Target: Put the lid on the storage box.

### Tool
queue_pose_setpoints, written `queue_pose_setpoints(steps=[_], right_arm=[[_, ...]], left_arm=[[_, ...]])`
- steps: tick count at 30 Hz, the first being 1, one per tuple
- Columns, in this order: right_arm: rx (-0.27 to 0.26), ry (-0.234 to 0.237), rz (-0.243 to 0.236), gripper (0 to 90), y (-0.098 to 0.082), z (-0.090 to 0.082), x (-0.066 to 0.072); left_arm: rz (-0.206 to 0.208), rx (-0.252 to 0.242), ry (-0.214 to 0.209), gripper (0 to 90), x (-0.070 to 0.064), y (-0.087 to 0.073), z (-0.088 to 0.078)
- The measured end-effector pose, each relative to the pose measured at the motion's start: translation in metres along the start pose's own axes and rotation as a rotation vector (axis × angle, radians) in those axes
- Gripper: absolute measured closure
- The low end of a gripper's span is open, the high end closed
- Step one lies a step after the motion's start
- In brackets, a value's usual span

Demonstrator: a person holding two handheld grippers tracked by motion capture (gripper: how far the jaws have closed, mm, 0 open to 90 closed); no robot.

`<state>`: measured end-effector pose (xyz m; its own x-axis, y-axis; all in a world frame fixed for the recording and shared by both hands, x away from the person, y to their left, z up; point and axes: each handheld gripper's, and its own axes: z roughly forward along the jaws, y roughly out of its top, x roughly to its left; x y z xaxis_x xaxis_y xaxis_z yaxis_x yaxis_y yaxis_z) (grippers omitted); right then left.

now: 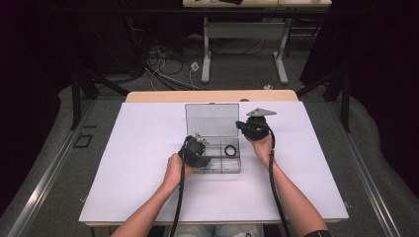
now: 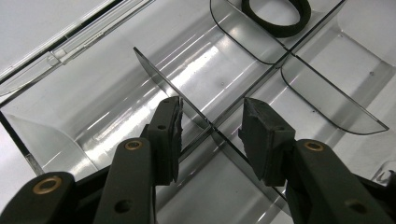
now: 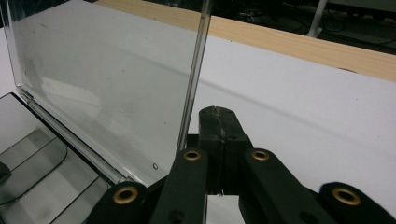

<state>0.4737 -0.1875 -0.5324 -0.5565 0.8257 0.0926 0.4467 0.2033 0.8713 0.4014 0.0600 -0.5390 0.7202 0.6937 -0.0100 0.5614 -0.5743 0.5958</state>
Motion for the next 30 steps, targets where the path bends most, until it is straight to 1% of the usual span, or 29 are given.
queue_pose_setpoints(steps=[4, 7, 10, 12, 13, 14, 15, 16, 17, 19, 22, 24, 25, 29, 30], right_arm=[[0.001, 0.001, -0.001, 90.0, 0.001, -0.002, 0.001], [-0.013, 0.002, -0.003, 90.0, 0.002, -0.003, 0.001], [-0.021, 0.004, -0.014, 90.0, 0.003, -0.005, 0.002], [-0.016, 0.003, -0.018, 90.0, 0.004, -0.006, 0.002], [-0.017, 0.006, -0.018, 90.0, 0.004, -0.006, 0.003], [-0.017, 0.006, -0.019, 90.0, 0.004, -0.006, 0.003], [-0.017, 0.006, -0.02, 90.0, 0.004, -0.006, 0.003], [-0.018, 0.007, -0.021, 90.0, 0.004, -0.006, 0.003], [-0.018, 0.007, -0.024, 90.0, 0.004, -0.006, 0.003], [-0.018, 0.007, -0.028, 90.0, 0.004, -0.006, 0.003], [-0.017, 0.007, -0.028, 90.0, 0.004, -0.006, 0.003], [-0.017, 0.006, -0.032, 90.0, 0.004, -0.006, 0.003], [-0.016, 0.005, -0.032, 90.0, 0.004, -0.006, 0.003], [-0.011, 0.002, -0.034, 90.0, 0.004, -0.007, 0.003], [-0.01, 0.001, -0.036, 90.0, 0.004, -0.007, 0.003]], left_arm=[[0.001, -0.005, 0.004, 57.4, 0.0, -0.001, 0.0], [0.003, -0.004, 0.004, 57.3, -0.001, -0.001, 0.0], [0.005, -0.003, 0.003, 57.2, 0.0, 0.0, 0.0], [0.005, -0.006, 0.005, 56.0, 0.0, 0.0, 0.0], [0.006, -0.004, 0.009, 53.3, -0.001, 0.0, 0.0], [0.006, 0.001, 0.016, 49.0, 0.0, 0.0, 0.001], [-0.001, -0.006, 0.02, 43.2, 0.001, 0.0, 0.0], [-0.003, -0.018, 0.029, 38.5, 0.002, 0.0, -0.001], [-0.013, -0.04, 0.044, 32.8, 0.003, 0.0, -0.004], [-0.018, -0.076, 0.075, 20.9, 0.007, 0.003, -0.014], [-0.032, -0.13, 0.115, 11.6, 0.017, 0.008, -0.029], [-0.045, -0.142, 0.134, 3.3, 0.026, 0.012, -0.038], [-0.054, -0.148, 0.142, 0.4, 0.031, 0.015, -0.042], [-0.057, -0.196, 0.177, 0.0, 0.048, 0.023, -0.057], [-0.055, -0.201, 0.182, 0.0, 0.051, 0.026, -0.061]])
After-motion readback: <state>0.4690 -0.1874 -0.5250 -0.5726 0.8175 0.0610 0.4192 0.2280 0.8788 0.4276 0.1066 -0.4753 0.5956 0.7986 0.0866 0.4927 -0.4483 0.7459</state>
